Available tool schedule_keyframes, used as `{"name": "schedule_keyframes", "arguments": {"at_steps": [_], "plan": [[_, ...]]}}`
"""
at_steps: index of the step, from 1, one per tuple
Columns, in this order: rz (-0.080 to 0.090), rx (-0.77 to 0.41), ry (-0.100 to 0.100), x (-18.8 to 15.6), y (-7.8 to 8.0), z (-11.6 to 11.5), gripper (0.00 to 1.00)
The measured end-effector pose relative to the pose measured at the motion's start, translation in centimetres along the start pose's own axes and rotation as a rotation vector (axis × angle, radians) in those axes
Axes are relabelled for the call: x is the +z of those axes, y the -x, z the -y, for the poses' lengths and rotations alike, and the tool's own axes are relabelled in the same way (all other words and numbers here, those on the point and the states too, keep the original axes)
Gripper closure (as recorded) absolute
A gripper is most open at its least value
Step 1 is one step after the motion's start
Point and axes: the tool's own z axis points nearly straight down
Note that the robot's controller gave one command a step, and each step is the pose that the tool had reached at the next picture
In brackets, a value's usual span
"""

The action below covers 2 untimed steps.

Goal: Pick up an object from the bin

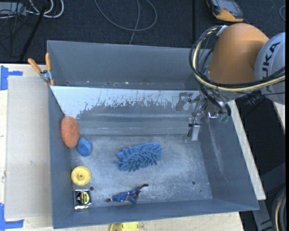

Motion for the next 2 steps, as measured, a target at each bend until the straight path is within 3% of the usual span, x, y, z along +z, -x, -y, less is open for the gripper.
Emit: {"name": "schedule_keyframes", "arguments": {"at_steps": [1, 2], "plan": [[0.005, 0.063, 0.0, 4.4, -0.6, -2.5, 0.0], [-0.006, -0.02, 0.0, 4.8, -2.6, -8.0, 0.0]]}}
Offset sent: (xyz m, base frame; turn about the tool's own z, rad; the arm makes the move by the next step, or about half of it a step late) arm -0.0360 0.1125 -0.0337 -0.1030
